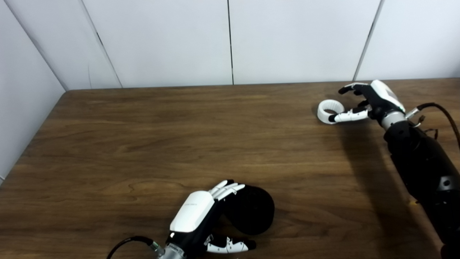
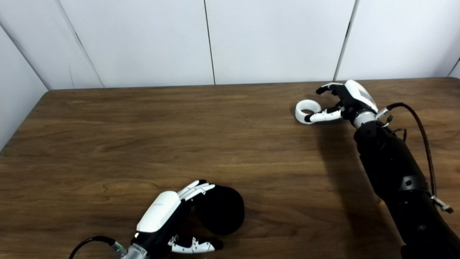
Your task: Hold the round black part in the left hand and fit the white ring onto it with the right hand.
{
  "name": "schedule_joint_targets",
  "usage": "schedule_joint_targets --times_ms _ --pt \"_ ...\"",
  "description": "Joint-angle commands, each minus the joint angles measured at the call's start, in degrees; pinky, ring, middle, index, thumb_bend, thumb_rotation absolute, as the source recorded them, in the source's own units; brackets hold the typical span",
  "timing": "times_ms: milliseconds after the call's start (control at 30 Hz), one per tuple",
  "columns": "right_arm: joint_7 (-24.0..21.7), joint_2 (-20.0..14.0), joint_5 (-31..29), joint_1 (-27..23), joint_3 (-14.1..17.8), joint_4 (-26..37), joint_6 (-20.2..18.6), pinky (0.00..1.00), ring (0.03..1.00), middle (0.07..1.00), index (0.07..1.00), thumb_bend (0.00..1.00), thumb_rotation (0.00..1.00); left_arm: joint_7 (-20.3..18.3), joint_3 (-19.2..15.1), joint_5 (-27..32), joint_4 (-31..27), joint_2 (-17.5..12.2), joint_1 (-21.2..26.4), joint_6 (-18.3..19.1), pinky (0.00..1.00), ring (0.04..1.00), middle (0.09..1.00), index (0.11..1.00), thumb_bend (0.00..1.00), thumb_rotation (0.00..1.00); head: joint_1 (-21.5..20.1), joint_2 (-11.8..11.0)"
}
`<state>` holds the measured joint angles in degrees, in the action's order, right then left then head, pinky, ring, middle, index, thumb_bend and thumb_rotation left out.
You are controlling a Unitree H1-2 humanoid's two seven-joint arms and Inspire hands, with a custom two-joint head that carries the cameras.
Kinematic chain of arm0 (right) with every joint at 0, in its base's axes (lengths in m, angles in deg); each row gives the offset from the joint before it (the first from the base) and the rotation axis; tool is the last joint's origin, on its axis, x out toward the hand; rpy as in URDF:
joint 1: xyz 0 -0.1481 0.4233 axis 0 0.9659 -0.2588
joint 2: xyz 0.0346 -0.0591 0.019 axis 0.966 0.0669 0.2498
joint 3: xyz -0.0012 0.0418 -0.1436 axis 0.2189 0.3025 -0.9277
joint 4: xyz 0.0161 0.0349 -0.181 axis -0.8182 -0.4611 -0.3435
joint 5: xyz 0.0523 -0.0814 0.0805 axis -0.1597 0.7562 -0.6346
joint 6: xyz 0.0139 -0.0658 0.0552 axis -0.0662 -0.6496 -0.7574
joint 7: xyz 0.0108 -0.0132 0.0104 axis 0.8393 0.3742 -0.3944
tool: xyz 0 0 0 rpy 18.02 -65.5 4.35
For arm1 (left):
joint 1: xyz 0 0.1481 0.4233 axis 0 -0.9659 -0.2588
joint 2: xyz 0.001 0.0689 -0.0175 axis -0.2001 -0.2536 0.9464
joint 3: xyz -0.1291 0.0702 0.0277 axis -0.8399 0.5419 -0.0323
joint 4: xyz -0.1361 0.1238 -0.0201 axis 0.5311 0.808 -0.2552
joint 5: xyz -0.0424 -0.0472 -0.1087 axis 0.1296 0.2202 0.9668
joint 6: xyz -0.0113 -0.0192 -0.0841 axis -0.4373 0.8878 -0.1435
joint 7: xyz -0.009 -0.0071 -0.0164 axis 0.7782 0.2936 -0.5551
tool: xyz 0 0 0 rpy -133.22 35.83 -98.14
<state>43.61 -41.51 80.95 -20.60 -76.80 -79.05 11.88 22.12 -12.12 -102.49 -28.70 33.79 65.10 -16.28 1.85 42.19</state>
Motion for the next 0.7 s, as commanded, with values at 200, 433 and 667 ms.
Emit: schedule_joint_targets --times_ms 200,433,667 --pt "-0.3 -0.2 1.0 -6.0 -1.7 -2.7 1.6 0.7 0.886 0.886 0.771 0.88 0.31 -1.9 0.0 -0.6 1.1 -0.6 -0.8 0.9 0.86 0.952 0.896 0.841 0.84 0.32 0.4 0.0" --pt "-1.0 -0.3 1.3 -6.5 -2.8 -3.3 1.9 0.7 0.886 0.884 0.776 0.89 0.33 -2.2 -0.1 -0.3 1.1 -0.4 -0.7 1.3 0.87 0.956 0.902 0.846 0.83 0.31 0.6 0.1" --pt "-1.3 -0.2 2.1 -6.8 -4.2 -4.0 2.4 0.73 0.894 0.885 0.774 0.88 0.34 -2.2 0.0 -0.5 1.1 -0.1 -0.7 1.3 0.87 0.958 0.902 0.847 0.83 0.31 0.9 0.4"
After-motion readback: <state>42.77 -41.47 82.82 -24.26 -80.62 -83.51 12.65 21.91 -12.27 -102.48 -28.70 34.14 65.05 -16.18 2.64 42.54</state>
